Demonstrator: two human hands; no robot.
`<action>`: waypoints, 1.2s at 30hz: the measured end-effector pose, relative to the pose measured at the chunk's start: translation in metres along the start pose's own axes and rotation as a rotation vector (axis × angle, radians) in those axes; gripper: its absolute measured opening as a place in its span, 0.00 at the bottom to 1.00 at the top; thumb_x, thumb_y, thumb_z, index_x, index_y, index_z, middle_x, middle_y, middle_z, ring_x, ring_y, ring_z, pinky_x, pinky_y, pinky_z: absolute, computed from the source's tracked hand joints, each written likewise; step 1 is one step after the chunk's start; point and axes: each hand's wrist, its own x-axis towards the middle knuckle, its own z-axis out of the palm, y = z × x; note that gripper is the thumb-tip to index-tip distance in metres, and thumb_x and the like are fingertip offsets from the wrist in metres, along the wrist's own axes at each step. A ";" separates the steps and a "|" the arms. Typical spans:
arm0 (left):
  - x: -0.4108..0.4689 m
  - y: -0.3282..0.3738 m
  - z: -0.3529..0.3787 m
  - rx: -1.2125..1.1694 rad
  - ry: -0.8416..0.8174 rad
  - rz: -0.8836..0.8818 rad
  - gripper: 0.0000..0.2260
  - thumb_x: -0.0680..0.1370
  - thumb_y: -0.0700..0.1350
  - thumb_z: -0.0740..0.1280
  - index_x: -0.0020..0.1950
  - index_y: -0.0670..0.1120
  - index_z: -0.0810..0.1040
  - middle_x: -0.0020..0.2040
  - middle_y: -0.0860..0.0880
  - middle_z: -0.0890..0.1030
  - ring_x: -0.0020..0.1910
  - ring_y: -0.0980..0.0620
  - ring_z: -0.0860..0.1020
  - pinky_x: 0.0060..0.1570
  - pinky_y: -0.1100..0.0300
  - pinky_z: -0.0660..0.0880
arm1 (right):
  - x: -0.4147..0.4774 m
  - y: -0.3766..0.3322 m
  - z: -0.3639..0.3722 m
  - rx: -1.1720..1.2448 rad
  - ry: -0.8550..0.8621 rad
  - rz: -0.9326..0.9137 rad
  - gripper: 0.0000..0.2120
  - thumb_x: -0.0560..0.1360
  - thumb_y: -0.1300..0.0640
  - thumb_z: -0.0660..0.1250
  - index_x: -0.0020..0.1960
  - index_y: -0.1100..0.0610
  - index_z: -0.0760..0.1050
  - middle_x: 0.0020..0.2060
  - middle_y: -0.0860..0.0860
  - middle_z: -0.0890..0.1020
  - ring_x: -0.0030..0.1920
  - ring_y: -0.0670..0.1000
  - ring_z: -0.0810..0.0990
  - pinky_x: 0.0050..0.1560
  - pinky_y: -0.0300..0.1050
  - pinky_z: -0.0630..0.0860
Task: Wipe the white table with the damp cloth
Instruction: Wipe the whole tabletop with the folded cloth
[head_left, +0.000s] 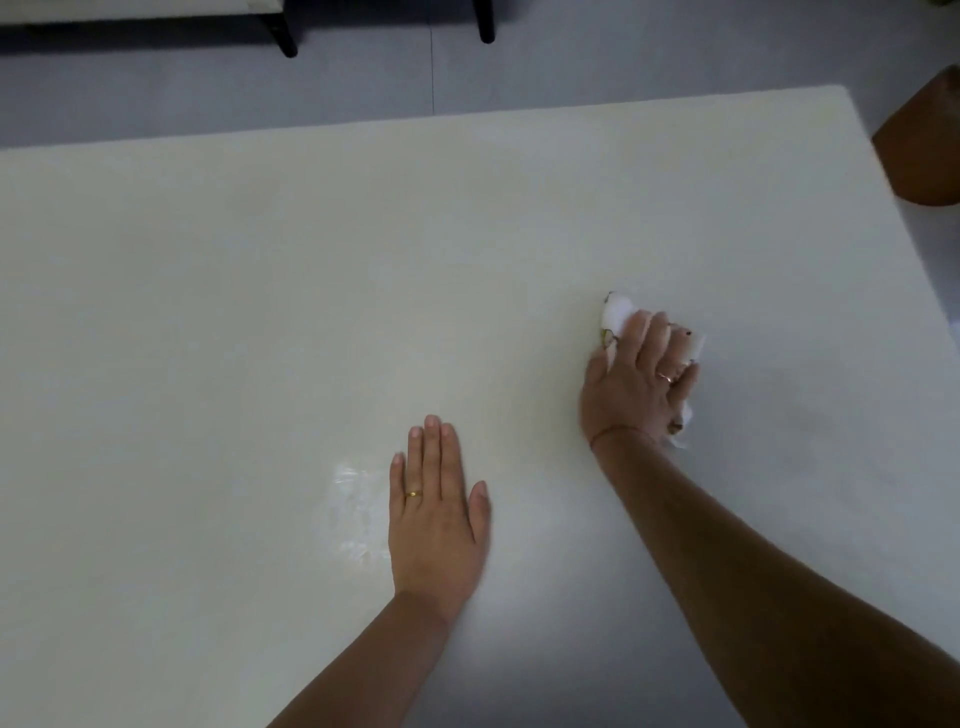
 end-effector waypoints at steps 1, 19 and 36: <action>0.002 0.000 -0.001 -0.002 0.002 0.004 0.27 0.79 0.49 0.51 0.76 0.39 0.57 0.77 0.42 0.57 0.76 0.45 0.54 0.74 0.49 0.49 | -0.010 -0.016 0.007 -0.032 0.005 -0.071 0.29 0.80 0.47 0.48 0.77 0.55 0.44 0.77 0.55 0.47 0.76 0.59 0.43 0.73 0.61 0.42; 0.155 0.018 -0.007 0.085 0.016 0.013 0.28 0.82 0.53 0.48 0.78 0.43 0.45 0.79 0.45 0.46 0.77 0.49 0.43 0.74 0.55 0.36 | 0.020 -0.044 0.010 -0.163 -0.044 -0.533 0.29 0.79 0.45 0.45 0.77 0.54 0.44 0.77 0.53 0.48 0.76 0.57 0.44 0.73 0.60 0.41; 0.152 0.017 -0.007 0.088 0.046 0.026 0.28 0.79 0.52 0.44 0.77 0.40 0.53 0.78 0.43 0.53 0.77 0.46 0.49 0.75 0.51 0.43 | 0.053 -0.091 0.007 -0.142 -0.103 -0.794 0.27 0.80 0.47 0.45 0.77 0.52 0.45 0.77 0.50 0.49 0.76 0.53 0.44 0.73 0.56 0.39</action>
